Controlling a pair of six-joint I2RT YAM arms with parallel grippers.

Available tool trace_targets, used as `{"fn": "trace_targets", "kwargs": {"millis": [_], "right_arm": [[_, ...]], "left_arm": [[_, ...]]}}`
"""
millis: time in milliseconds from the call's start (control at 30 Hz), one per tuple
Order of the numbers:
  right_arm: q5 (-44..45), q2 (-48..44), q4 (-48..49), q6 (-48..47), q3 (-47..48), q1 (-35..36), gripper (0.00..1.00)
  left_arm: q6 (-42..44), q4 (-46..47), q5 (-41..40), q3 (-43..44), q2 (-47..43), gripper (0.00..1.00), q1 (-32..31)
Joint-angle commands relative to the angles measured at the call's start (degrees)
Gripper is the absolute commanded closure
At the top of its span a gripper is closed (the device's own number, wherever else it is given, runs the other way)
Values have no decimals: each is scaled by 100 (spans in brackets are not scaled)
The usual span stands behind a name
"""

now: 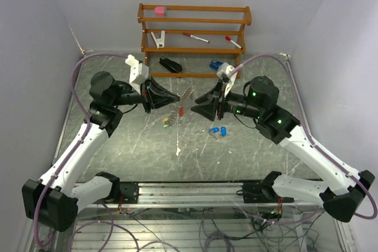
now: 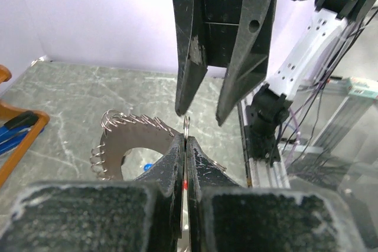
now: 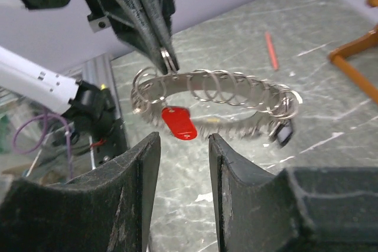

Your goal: Put the keys on the keyring

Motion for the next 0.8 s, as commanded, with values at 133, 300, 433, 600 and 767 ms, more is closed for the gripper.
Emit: {"fn": "trace_targets", "kwargs": {"millis": [133, 300, 433, 600, 767], "right_arm": [[669, -252, 183, -240, -155, -117, 61], [169, 99, 318, -424, 42, -128, 63], [-97, 361, 64, -600, 462, -126, 66], [-81, 367, -594, -985, 876, -133, 65], [-278, 376, -1217, -1150, 1180, -139, 66]], "left_arm": [[-1659, 2107, -46, -350, -102, 93, -45], [-1495, 1892, -88, -454, -97, 93, -53], [-987, 1084, -18, -250, -88, 93, -54], [493, -1050, 71, 295, -52, 93, -58], [2067, -3059, -3, 1132, 190, 93, -62]]}}
